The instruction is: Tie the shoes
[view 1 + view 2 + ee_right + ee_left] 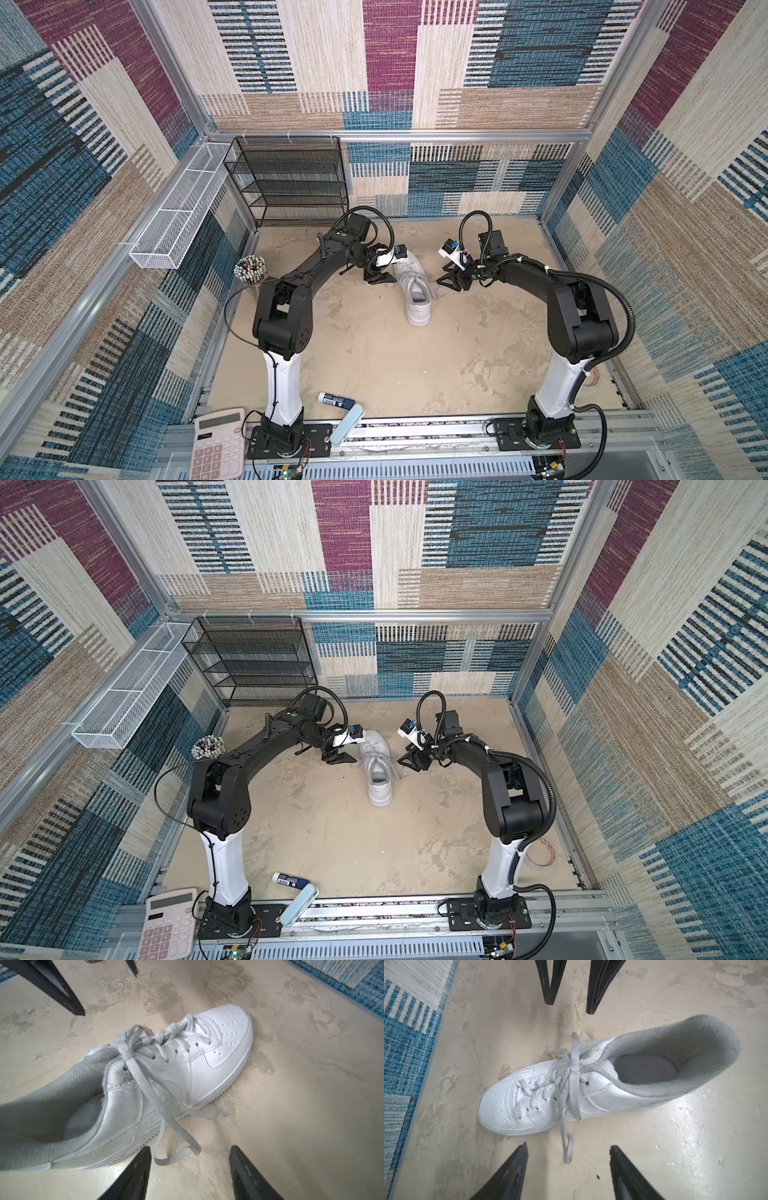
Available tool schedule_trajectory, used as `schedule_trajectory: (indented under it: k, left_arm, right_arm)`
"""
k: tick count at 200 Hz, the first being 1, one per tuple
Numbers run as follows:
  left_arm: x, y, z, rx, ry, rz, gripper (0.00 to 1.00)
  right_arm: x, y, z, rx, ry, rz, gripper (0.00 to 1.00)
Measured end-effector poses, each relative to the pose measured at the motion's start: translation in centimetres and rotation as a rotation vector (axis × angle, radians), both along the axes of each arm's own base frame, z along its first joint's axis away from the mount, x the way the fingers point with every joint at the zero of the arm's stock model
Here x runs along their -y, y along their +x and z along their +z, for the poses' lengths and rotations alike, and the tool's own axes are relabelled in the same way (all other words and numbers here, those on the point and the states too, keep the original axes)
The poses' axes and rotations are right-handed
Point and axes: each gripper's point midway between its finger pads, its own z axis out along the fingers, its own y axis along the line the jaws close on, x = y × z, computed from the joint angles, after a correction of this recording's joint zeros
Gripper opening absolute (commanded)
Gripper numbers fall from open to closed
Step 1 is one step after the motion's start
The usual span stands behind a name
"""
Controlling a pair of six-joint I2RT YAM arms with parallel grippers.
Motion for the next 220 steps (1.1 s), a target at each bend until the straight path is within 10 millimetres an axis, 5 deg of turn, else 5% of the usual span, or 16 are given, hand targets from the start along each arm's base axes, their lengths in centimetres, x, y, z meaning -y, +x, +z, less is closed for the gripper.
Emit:
schedule_trajectory:
  k: [67,155,220]
  left_arm:
    - [0.9,-3.0,-0.9,-0.258,-0.23,0.182,0.38]
    - [2.5,0.6,-1.2,-0.291,-0.321,0.265,0.34]
    - [3.2,-0.3,-1.7,-0.298,-0.293,0.221,0.32]
  right_arm:
    - [-0.8,1.4,2.8,0.038,0.041,0.03,0.53]
    - [-1.4,1.7,2.6,0.014,0.041,0.04,0.51]
    - [-1.9,1.6,2.5,0.007,0.04,0.051,0.5]
